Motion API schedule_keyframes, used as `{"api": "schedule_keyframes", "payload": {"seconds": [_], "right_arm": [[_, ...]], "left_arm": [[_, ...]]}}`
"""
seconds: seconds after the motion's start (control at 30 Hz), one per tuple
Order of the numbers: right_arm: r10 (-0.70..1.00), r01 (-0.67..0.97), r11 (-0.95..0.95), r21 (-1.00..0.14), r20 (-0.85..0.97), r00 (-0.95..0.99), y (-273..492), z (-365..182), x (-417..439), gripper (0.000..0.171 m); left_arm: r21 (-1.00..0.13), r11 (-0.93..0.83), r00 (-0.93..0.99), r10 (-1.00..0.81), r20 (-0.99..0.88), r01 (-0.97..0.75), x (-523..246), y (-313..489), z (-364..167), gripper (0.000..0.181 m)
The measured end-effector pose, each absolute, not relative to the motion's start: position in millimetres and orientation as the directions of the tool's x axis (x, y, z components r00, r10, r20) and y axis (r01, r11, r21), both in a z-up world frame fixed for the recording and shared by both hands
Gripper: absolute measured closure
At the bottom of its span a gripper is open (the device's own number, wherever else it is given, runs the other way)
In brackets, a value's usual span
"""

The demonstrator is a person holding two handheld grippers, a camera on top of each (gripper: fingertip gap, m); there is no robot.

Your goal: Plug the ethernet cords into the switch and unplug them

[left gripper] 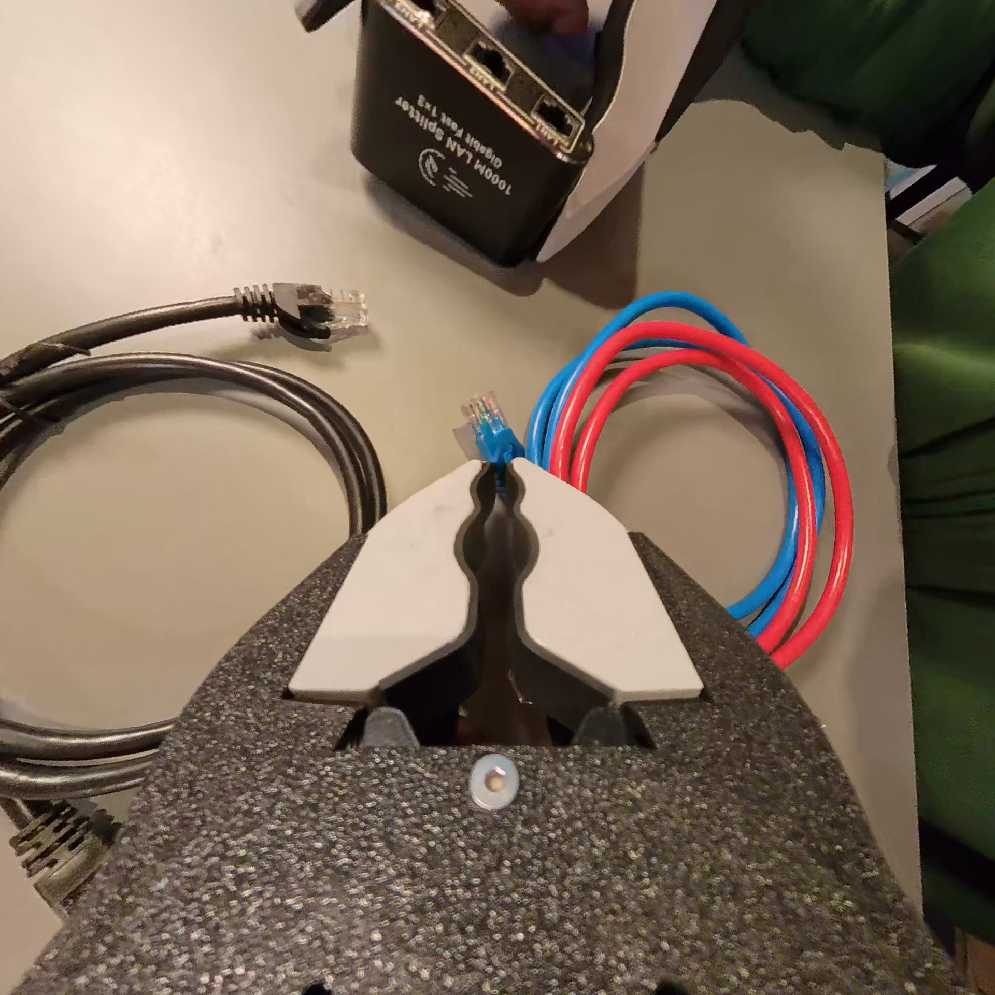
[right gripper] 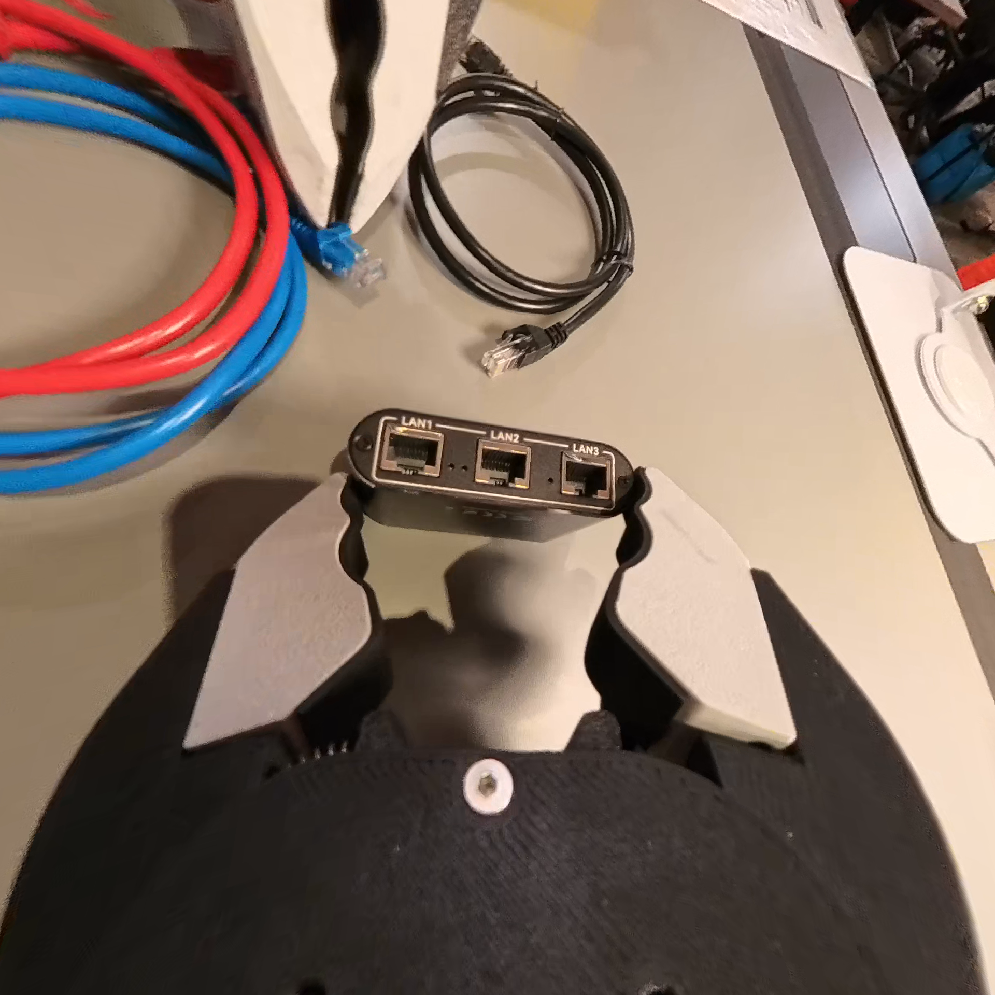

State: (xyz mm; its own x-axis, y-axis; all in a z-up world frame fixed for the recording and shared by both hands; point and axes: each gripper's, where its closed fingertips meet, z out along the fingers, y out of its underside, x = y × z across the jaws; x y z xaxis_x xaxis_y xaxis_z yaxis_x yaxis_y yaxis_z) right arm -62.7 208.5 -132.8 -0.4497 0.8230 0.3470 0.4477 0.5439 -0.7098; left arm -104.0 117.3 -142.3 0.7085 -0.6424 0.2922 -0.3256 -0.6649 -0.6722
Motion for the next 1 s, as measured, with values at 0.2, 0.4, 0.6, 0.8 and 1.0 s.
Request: {"api": "schedule_keyframes", "payload": {"seconds": [0.2, 0.4, 0.6, 0.8, 1.0], "right_arm": [[0.796, 0.451, 0.587, -0.672, 0.377, -0.474, 210.1, -131.9, -55.6, 0.078], [0.846, 0.500, 0.507, -0.702, 0.294, -0.445, 211.4, -136.0, -58.4, 0.078], [0.848, 0.511, 0.493, -0.704, 0.258, -0.463, 209.8, -137.8, -54.0, 0.078], [0.822, 0.485, 0.512, -0.709, 0.243, -0.514, 202.3, -128.4, -43.4, 0.078], [0.817, 0.469, 0.535, -0.703, 0.290, -0.498, 210.0, -116.8, -37.3, 0.080]], "left_arm": [[-0.671, -0.664, 0.734, -0.628, 0.260, -0.330, -108.5, 120.0, -143.4, 0.164], [-0.674, -0.667, 0.733, -0.623, 0.272, -0.317, -106.3, 120.3, -142.1, 0.154], [-0.673, -0.660, 0.732, -0.631, 0.256, -0.334, -100.1, 120.7, -143.2, 0.154], [-0.671, -0.656, 0.726, -0.640, 0.252, -0.345, -97.6, 119.4, -143.6, 0.161], [-0.668, -0.651, 0.721, -0.649, 0.241, -0.362, -99.0, 117.2, -143.1, 0.161]]}}
